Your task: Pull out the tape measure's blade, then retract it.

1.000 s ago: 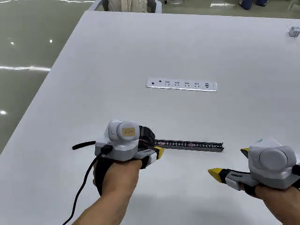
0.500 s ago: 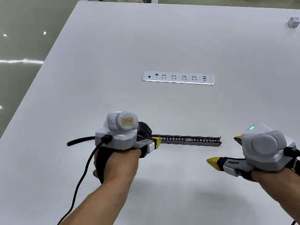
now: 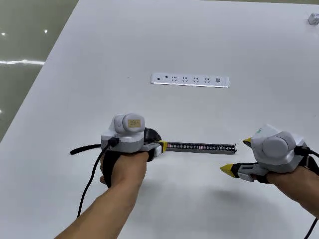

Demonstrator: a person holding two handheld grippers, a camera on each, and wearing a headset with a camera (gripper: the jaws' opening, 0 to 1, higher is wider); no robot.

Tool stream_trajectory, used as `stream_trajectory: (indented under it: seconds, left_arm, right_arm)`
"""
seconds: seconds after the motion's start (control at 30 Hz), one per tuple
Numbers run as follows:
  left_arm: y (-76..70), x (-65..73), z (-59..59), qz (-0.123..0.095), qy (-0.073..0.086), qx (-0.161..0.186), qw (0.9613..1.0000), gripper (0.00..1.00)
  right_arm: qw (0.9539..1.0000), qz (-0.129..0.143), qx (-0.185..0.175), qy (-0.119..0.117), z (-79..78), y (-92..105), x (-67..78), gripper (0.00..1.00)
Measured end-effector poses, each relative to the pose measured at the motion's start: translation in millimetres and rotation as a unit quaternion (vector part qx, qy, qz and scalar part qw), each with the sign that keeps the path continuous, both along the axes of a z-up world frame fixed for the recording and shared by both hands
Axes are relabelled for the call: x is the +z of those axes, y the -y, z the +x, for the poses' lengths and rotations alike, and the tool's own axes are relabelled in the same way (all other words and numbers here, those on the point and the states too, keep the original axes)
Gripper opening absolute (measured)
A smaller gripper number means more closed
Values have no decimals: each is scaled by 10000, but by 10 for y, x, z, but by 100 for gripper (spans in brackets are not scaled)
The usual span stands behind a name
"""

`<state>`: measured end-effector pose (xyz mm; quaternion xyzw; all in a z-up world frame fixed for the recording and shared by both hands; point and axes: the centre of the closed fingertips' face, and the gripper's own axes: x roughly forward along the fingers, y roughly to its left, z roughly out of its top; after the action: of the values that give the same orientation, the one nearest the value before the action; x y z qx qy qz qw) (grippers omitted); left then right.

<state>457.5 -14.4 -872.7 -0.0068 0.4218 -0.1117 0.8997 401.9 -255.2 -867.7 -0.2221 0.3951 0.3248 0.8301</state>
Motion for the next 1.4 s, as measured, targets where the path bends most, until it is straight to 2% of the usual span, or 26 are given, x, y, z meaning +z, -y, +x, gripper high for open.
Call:
stream_trajectory:
  seconds: [0.47,0.67,0.9,1.1,1.3,1.4]
  left_arm:
    - [-43,-76,113,27,-29,69,10000,80]
    - [-48,-90,157,8,-5,145,9999,76]
    - [-40,-161,163,-19,-77,199,9998,76]
    - [-35,-207,178,-75,-85,236,9997,75]
    - [-33,-228,197,-91,-110,288,9995,74]
    - [-28,-231,209,-103,-116,299,9994,74]
  right_arm:
    - [9971,-288,691,-140,185,-10,-126,60]
    - [9937,-452,1003,-237,230,33,-226,59]
    - [9888,-637,1312,-323,288,103,-328,58]
    - [9800,-762,1810,-328,317,92,-363,55]
    - [9709,-854,2172,-533,350,148,-472,50]
    - [9683,-883,2261,-589,370,170,-508,48]
